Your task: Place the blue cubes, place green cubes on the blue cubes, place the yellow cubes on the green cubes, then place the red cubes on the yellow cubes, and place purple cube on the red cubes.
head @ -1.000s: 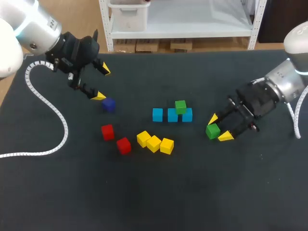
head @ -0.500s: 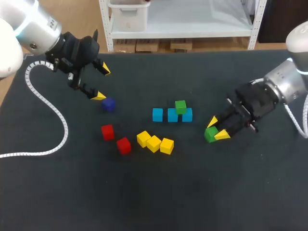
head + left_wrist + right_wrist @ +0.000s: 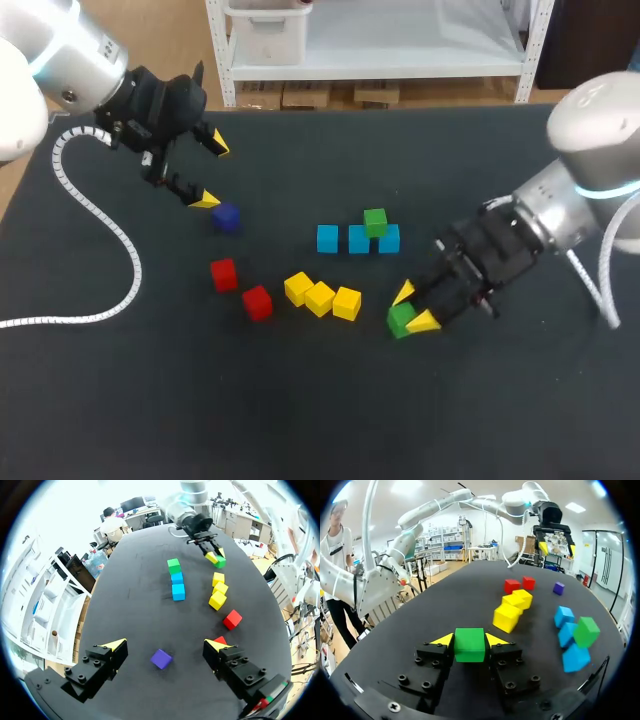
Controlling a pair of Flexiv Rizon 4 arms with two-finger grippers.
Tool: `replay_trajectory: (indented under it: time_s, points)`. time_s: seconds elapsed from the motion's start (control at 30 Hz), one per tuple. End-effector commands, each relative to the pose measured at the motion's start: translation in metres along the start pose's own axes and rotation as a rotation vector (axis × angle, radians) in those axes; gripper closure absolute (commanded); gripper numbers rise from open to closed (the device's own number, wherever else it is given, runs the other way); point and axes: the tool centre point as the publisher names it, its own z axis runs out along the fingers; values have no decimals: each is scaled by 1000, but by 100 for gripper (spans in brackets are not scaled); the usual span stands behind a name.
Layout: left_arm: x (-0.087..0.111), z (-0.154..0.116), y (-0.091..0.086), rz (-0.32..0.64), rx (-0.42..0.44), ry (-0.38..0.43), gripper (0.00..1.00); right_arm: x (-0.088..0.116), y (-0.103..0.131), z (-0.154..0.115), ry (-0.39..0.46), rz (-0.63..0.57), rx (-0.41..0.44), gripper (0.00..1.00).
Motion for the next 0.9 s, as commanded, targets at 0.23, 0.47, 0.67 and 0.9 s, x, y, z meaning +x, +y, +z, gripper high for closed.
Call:
replay_trajectory:
  time_s: [0.23, 0.47, 0.67, 0.9]
  points:
    - [1, 0, 0, 4, -1, -4, 0, -15, 5, 32, 20, -24, 28, 100]
    - [1, 0, 0, 4, -1, -4, 0, -20, -3, 52, 11, -33, 10, 100]
    - [1, 0, 0, 4, -1, -4, 0, -26, -14, 62, -2, -35, 12, 100]
    - [1, 0, 0, 4, -1, -4, 0, -33, -23, 65, -19, -50, 13, 93]
